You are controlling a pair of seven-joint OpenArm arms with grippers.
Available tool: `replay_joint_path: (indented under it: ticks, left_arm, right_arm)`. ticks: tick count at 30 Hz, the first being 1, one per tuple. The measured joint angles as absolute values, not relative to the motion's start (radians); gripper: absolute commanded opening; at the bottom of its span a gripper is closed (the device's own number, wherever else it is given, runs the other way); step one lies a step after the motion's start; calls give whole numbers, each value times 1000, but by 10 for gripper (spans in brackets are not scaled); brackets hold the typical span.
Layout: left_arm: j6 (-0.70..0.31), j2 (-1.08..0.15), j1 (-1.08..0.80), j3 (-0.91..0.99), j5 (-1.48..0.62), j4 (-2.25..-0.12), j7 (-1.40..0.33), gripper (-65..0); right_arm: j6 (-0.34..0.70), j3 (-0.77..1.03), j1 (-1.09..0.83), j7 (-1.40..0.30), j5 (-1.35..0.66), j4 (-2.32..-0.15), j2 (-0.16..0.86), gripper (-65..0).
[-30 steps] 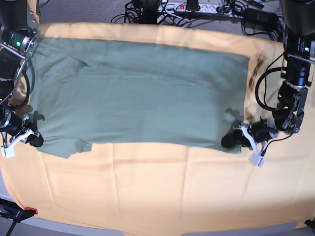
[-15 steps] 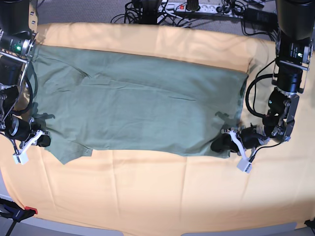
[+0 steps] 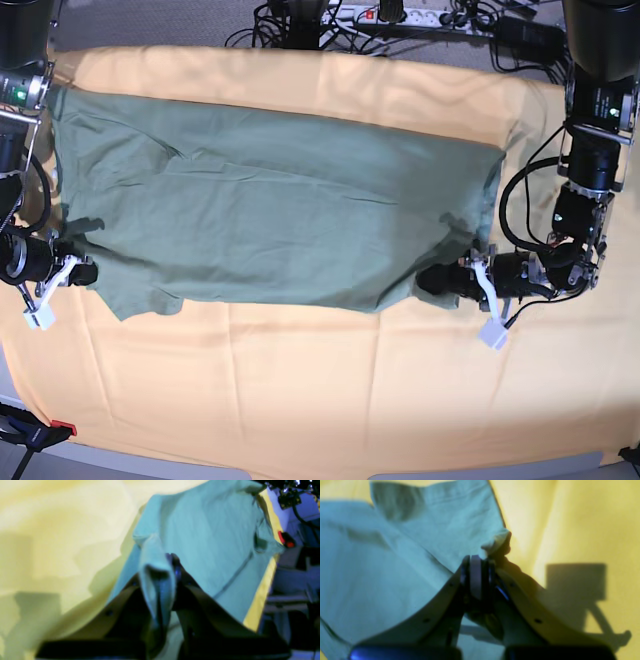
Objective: Fold the T-shirt properly
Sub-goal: 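Lift the grasped edge and fold it over toward the first fold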
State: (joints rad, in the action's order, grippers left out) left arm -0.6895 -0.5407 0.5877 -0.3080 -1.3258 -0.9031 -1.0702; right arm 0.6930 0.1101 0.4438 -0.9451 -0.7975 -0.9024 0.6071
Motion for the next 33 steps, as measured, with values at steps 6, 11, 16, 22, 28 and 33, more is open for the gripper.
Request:
replay_joint_path:
  ticks: [6,11,16,22,28,33]
  left_arm:
    - [-690,-540,588,-308,-1462,-904,-1259,-650]
    - [-690,-543,588,-308,-1459,-903,-1317,-650]
    - [-690,-558,588,-308,-1459,-921,-1336,-650]
    - [-690,-594,596,-307,-1459,-1054,-1340,-650]
    - [-691,-590,562,-308,-1459,-1197,-1389,-650]
    - [-690,-639,504,-308,-1459,-1287,-1396,-650]
  right_arm:
    - [693,59,444,-997,-851,-945,653,-650]
    - [693,46,444,-1004,-855,-957,669,-650]
    - [693,46,442,-1015,-854,-957,673,-650]
    - [693,44,405,-998,-851,-957,663,-650]
    - [693,43,396,-1036,-876,-959,669,-650]
    - [693,43,395,-1118,-928,-961,674,-650]
